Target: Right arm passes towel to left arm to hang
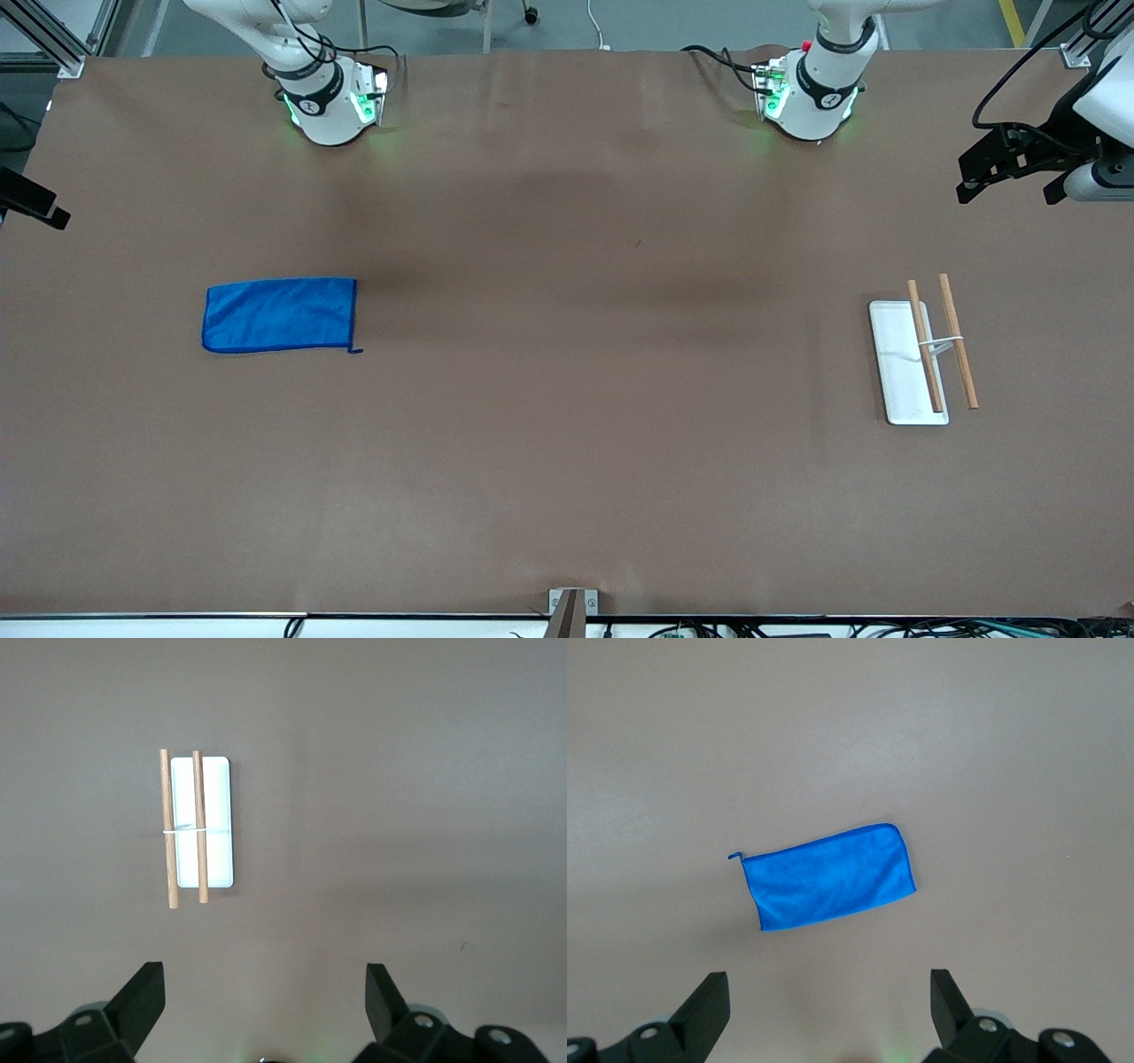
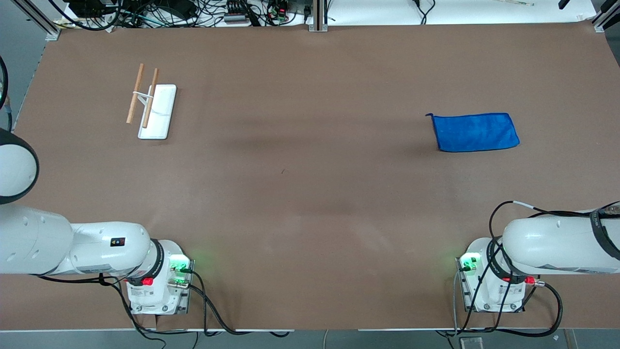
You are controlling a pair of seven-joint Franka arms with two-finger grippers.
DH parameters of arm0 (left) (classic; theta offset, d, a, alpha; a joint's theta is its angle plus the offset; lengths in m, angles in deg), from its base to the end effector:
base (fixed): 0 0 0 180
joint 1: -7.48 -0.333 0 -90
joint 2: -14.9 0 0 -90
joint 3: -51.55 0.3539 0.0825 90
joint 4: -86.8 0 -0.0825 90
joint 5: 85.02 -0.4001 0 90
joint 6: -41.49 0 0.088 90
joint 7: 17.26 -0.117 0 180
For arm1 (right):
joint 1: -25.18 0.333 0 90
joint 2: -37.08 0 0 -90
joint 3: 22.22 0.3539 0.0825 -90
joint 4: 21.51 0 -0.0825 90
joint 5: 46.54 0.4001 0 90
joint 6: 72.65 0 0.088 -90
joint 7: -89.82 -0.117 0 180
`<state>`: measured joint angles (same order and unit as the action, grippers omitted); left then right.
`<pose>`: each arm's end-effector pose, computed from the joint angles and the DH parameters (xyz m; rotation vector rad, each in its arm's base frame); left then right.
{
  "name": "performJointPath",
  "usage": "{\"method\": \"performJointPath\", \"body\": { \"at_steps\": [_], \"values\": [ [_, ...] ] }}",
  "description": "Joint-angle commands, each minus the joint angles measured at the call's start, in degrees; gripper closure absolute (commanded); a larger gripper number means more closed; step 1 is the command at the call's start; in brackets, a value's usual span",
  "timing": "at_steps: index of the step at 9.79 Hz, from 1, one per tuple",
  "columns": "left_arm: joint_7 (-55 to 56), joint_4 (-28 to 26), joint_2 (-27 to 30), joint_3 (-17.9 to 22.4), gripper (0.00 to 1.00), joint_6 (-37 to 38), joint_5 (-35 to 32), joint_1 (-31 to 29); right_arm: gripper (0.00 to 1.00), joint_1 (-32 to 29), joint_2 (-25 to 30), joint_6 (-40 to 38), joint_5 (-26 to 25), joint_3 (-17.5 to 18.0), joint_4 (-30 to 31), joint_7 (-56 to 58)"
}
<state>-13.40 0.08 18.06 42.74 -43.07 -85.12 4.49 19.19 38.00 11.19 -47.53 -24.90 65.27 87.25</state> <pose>0.5384 -0.0577 0.7020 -3.1323 0.0530 -0.0276 0.5470 -0.0859 0.6793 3.1113 -0.3086 -0.0564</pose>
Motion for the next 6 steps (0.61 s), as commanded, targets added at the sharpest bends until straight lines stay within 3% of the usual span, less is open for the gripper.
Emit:
{"method": "performJointPath", "body": {
  "at_steps": [1,4,6],
  "values": [
    [-0.3,-0.2,-1.1,-0.2,0.0,0.2,-0.1,-0.3,0.0,0.1,0.0,-0.3,-0.8,0.1,-0.3,0.9],
    [-0.3,-0.1,-1.1,-0.1,0.0,0.2,0.0,-0.2,0.0,0.1,0.0,-0.3,-0.8,0.1,-0.2,1.1],
    [-0.2,-0.2,-1.1,-0.2,0.0,0.2,0.0,-0.2,0.0,0.0,0.0,1.6,-0.8,-0.1,6.1,6.4]
  ]
}}
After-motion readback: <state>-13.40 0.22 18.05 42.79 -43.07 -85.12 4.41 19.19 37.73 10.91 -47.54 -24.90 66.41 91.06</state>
